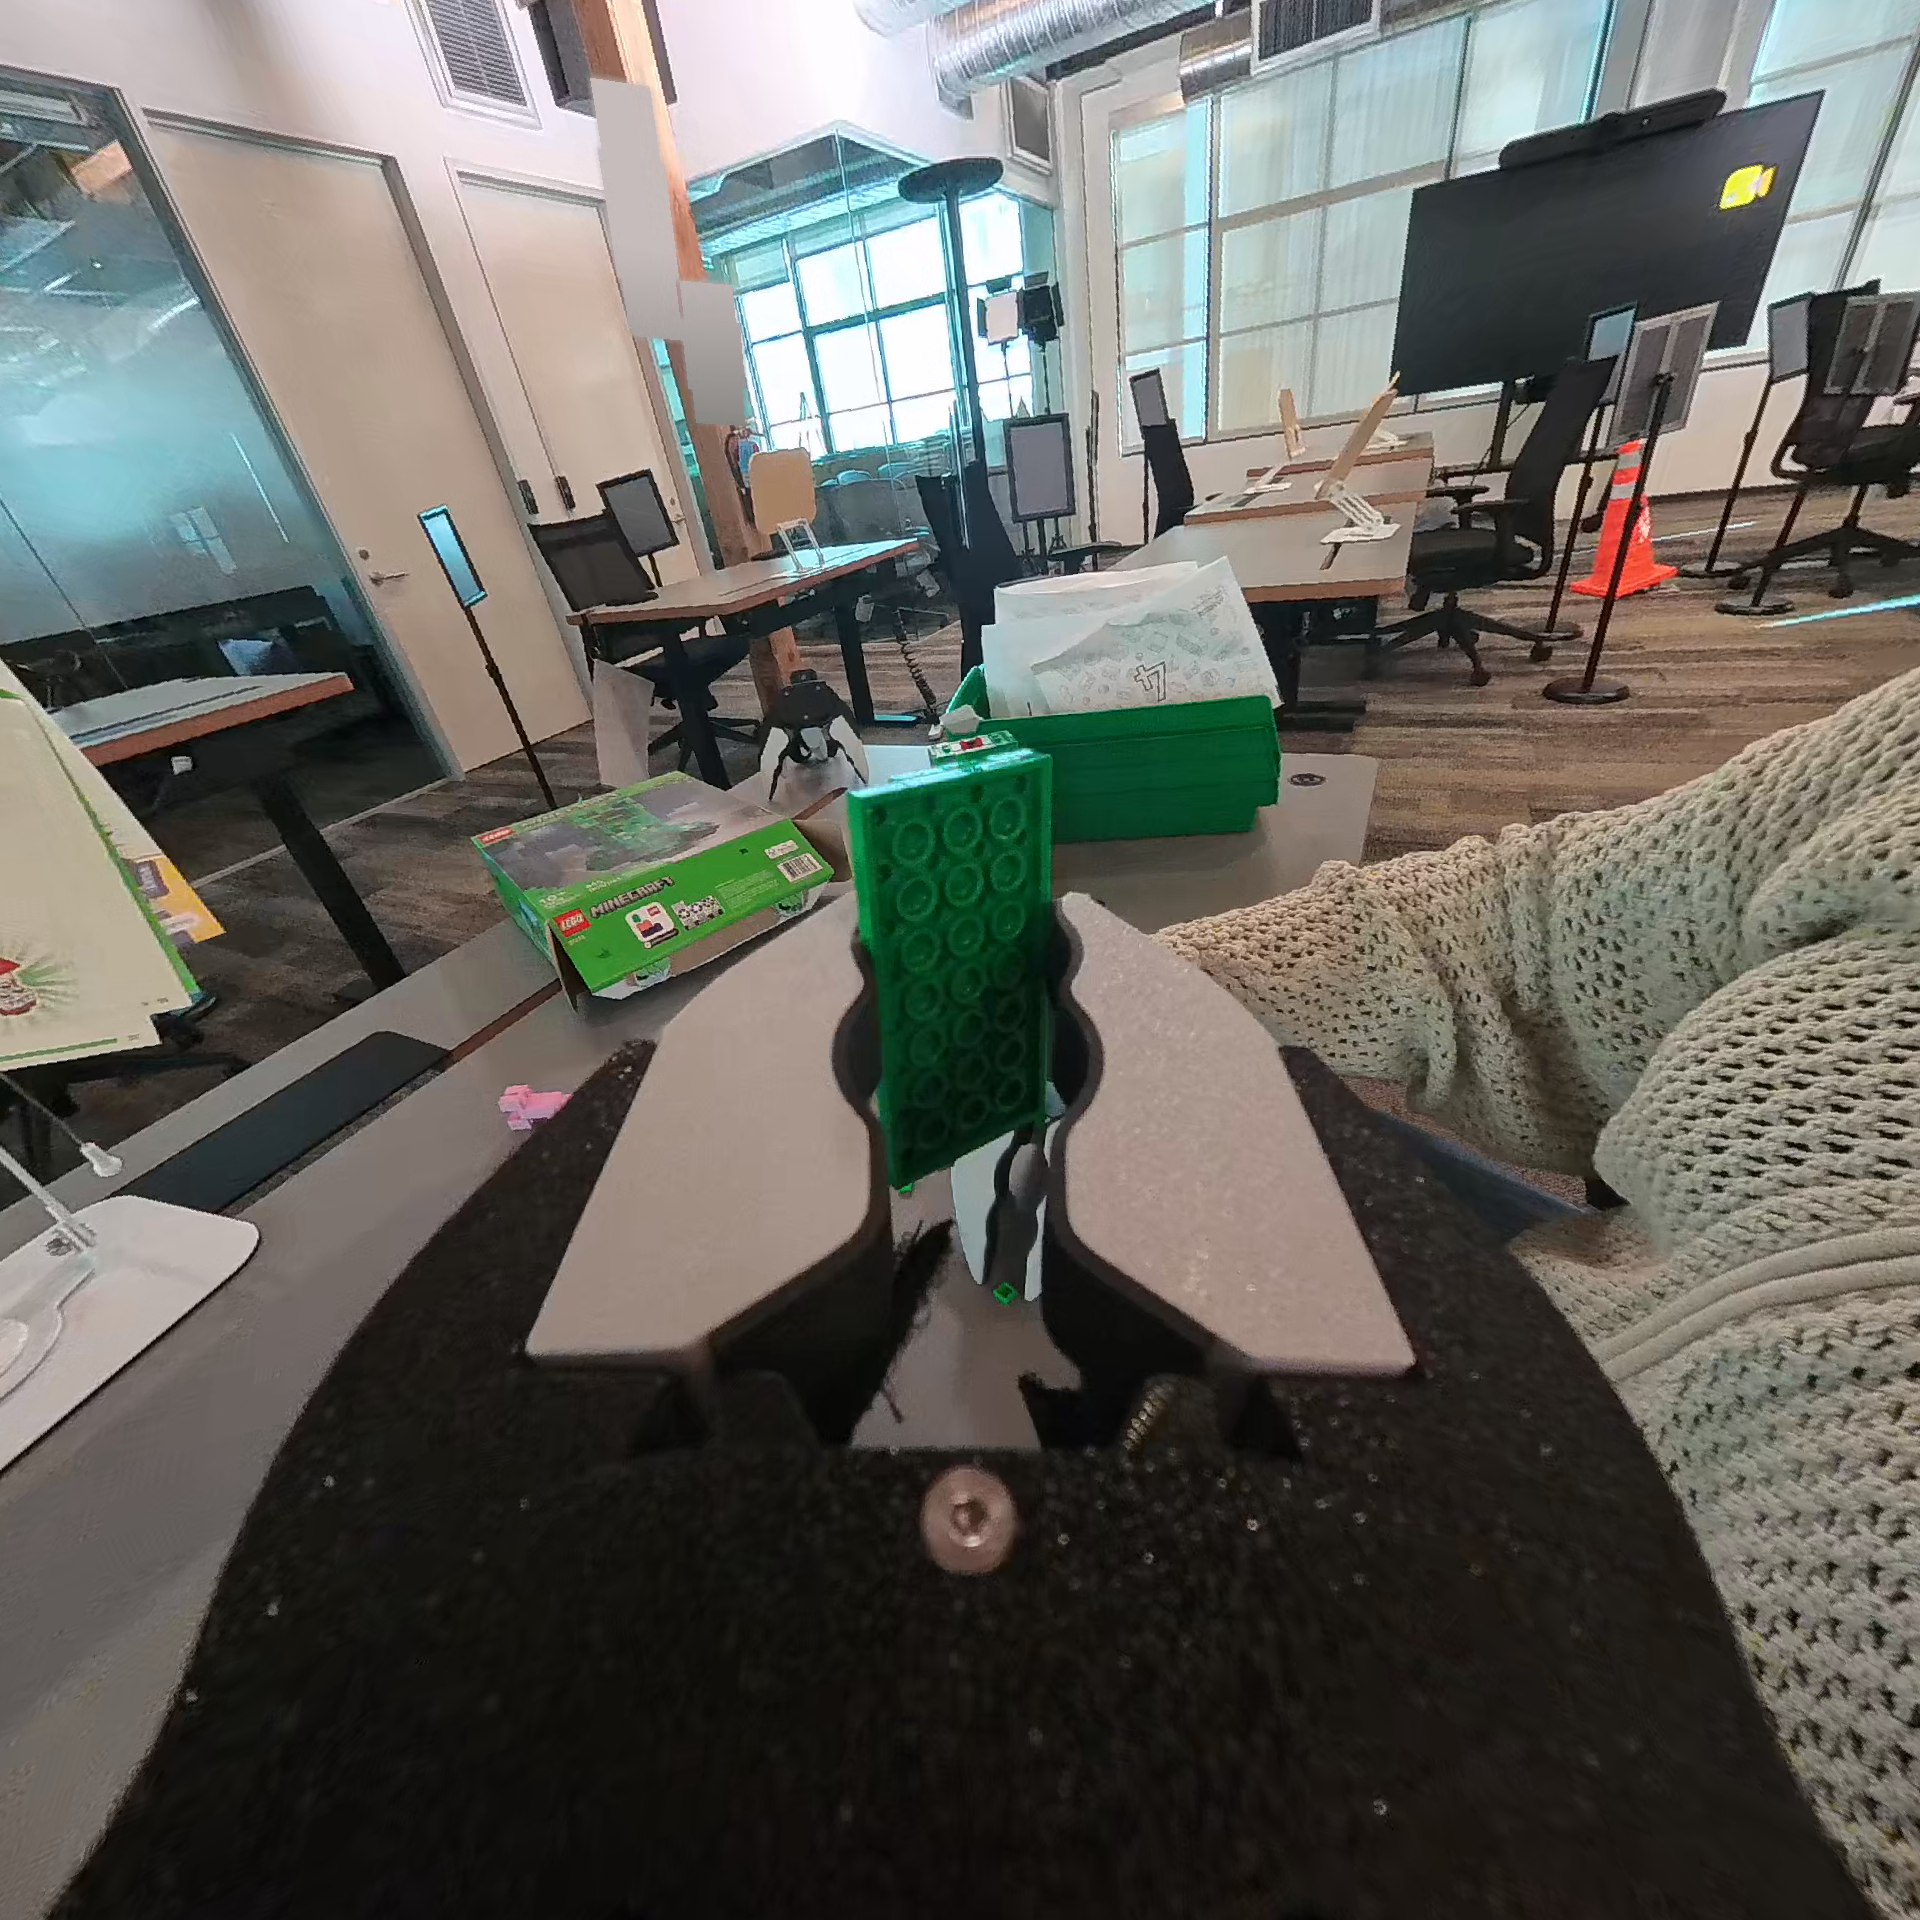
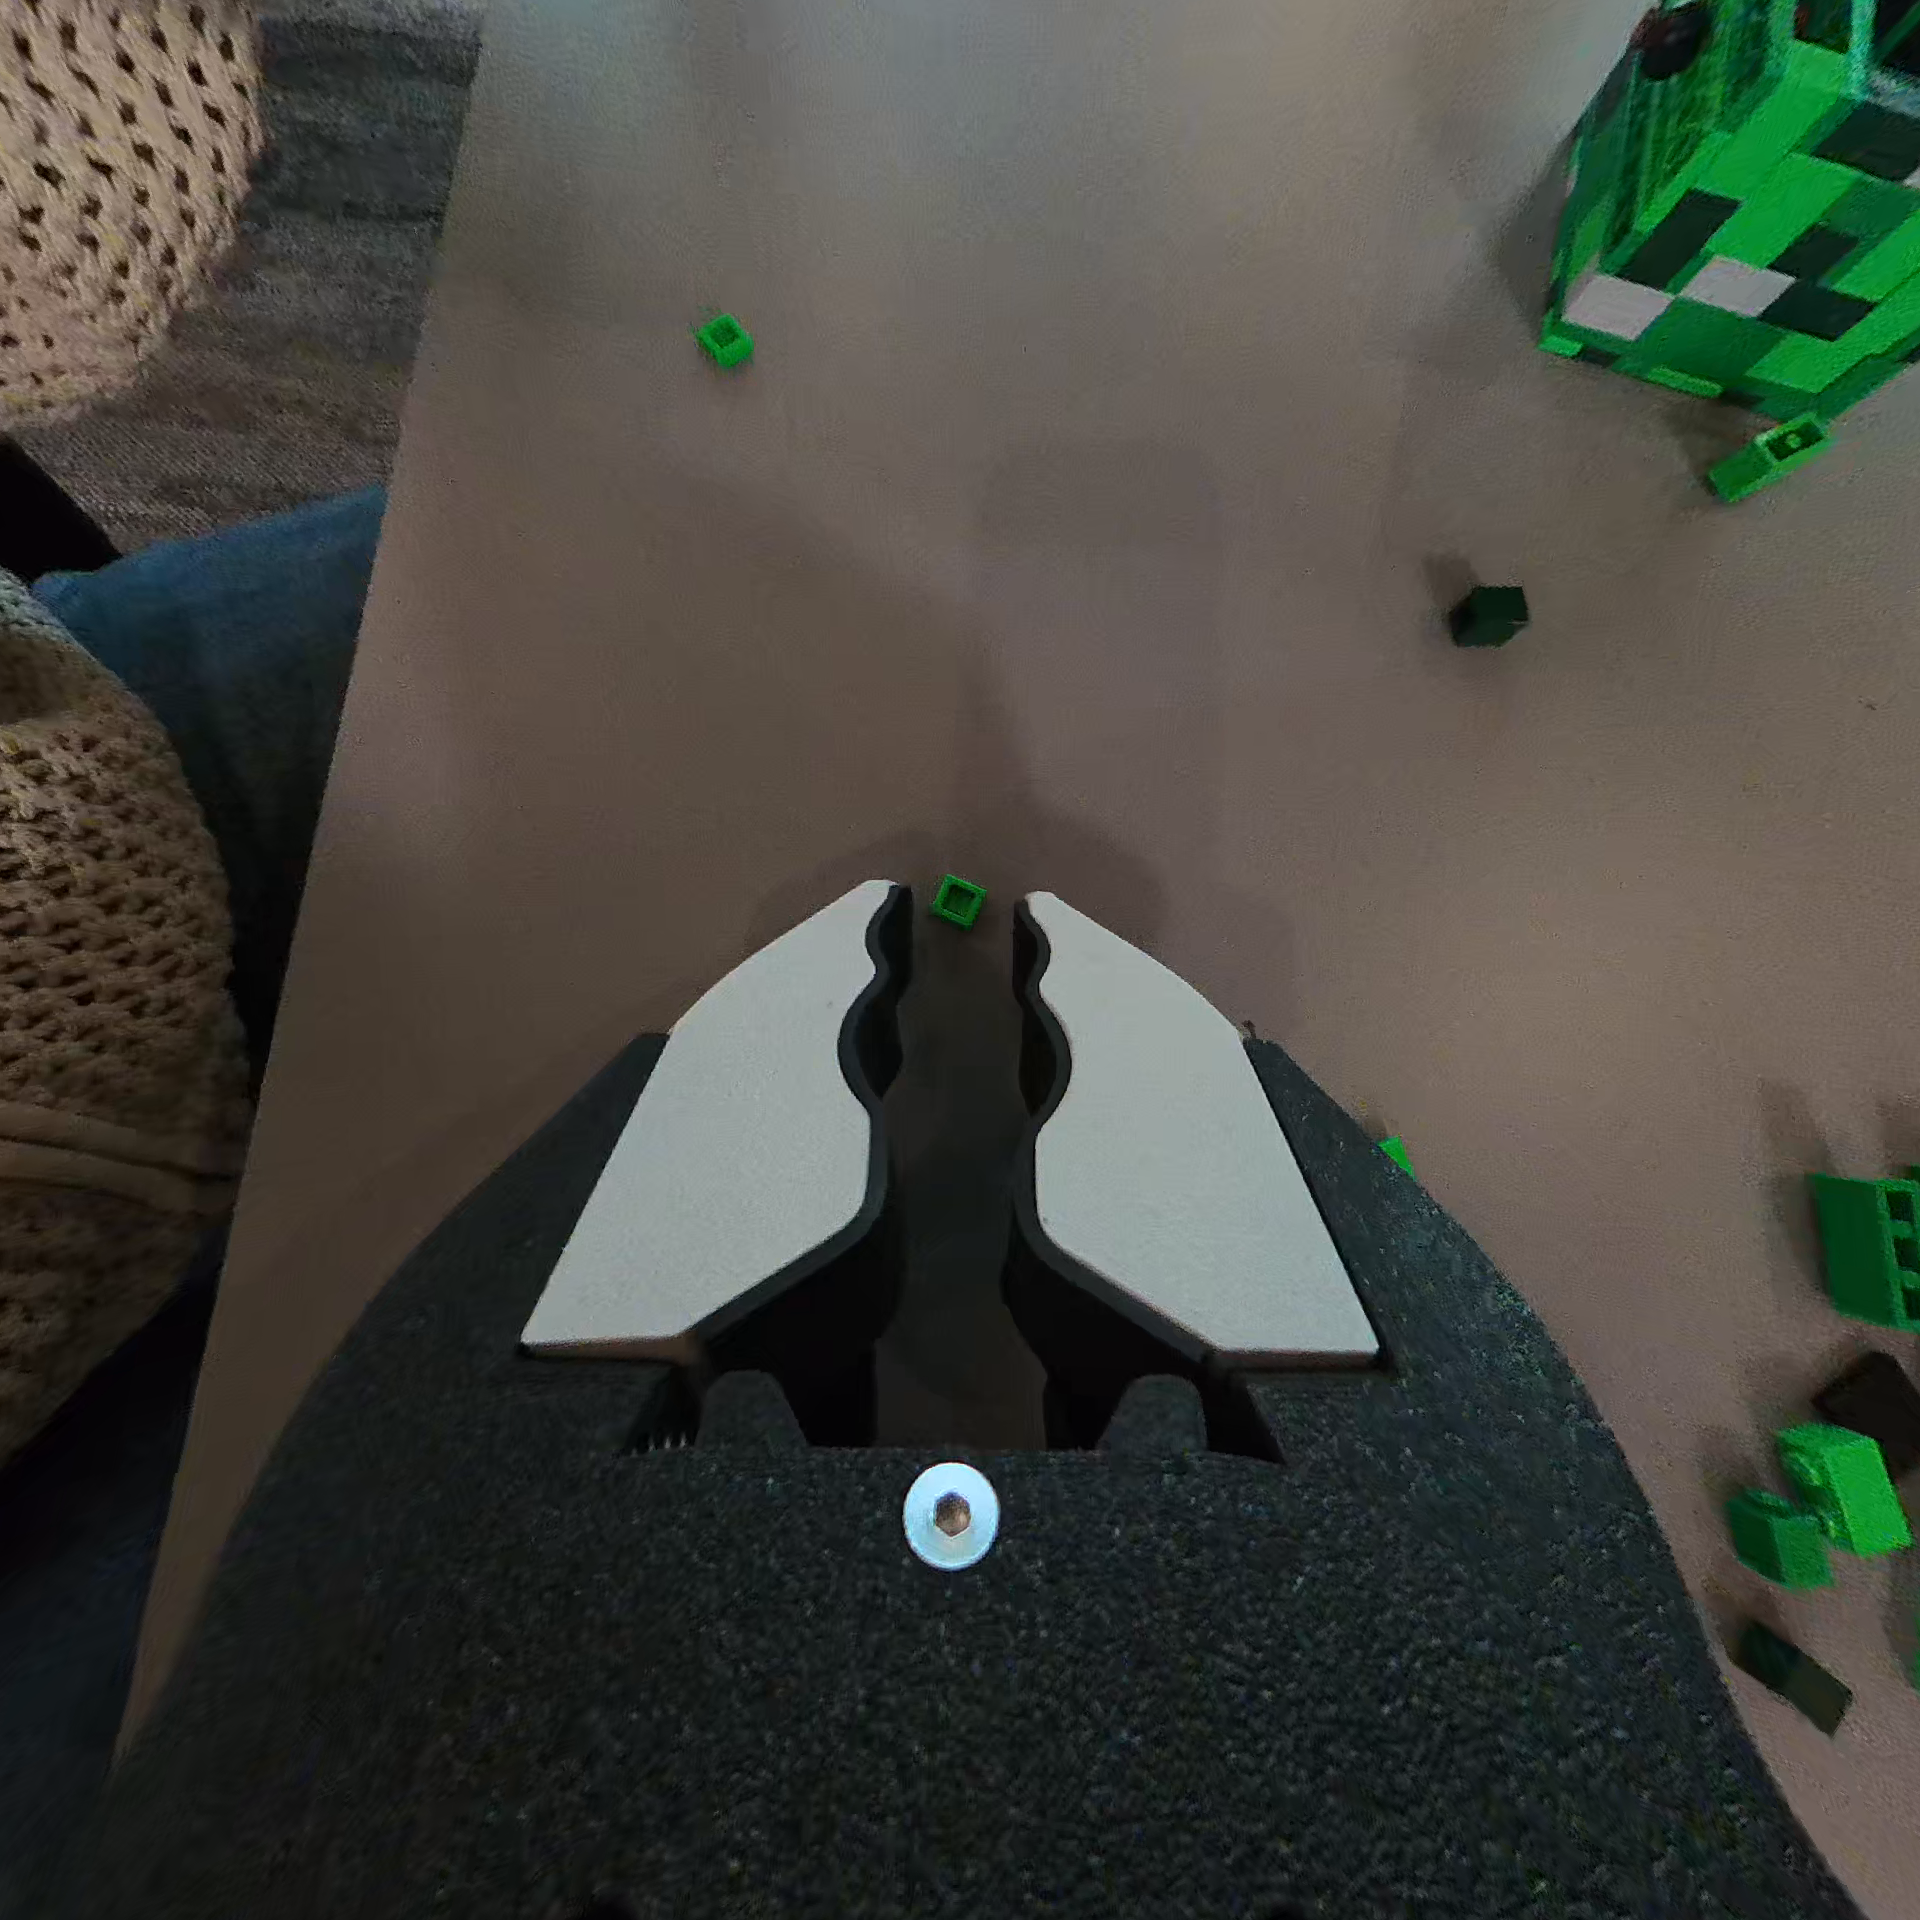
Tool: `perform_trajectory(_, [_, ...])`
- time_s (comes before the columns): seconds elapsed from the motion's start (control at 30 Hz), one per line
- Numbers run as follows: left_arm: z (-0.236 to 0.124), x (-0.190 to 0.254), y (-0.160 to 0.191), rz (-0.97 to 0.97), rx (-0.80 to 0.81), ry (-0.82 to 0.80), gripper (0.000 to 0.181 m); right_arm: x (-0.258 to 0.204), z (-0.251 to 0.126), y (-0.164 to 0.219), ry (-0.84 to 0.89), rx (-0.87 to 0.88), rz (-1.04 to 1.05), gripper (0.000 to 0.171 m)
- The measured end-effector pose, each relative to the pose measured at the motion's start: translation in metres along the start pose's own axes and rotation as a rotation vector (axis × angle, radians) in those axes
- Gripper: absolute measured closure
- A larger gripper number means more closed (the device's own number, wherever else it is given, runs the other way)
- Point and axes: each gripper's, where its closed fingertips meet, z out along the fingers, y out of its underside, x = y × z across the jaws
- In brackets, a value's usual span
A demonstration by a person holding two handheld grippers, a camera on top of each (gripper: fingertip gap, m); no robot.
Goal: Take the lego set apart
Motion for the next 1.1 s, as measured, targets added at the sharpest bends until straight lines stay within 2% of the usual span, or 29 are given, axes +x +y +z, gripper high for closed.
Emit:
perform_trajectory(0.27, [0.001, 0.002, 0.001, 0.001, -0.009, 0.006, 0.153, 0.017, 0.001, 0.001, 0.064, -0.069, -0.030, 0.164])
perform_trajectory(0.37, [0.000, 0.001, 0.000, 0.000, -0.005, 0.004, 0.154, 0.056, -0.005, 0.007, 0.242, -0.121, -0.019, 0.150])
perform_trajectory(0.43, [0.000, 0.000, 0.001, -0.005, -0.004, 0.004, 0.153, 0.081, -0.010, 0.000, 0.381, -0.084, -0.003, 0.140])
perform_trajectory(0.47, [-0.001, -0.001, 0.001, -0.007, -0.005, 0.003, 0.153, 0.081, -0.010, -0.008, 0.390, -0.052, -0.008, 0.135])
perform_trajectory(0.53, [0.000, -0.003, 0.003, -0.013, -0.006, 0.002, 0.153, 0.054, -0.001, -0.035, 0.264, 0.048, -0.055, 0.126])
perform_trajectory(0.63, [0.001, -0.003, 0.004, -0.020, -0.010, 0.007, 0.153, -0.011, 0.017, -0.064, -0.020, 0.140, -0.196, 0.137])
perform_trajectory(0.73, [0.004, -0.002, 0.007, -0.023, -0.019, 0.014, 0.153, -0.033, 0.037, -0.073, -0.065, 0.129, -0.274, 0.144])
perform_trajectory(0.9, [0.009, 0.000, 0.012, -0.022, -0.039, 0.025, 0.153, -0.047, 0.060, -0.080, -0.201, 0.111, -0.225, 0.152])
perform_trajectory(1.1, [0.010, 0.000, 0.013, -0.021, -0.044, 0.028, 0.153, -0.043, 0.071, -0.084, -0.201, 0.076, -0.224, 0.158])
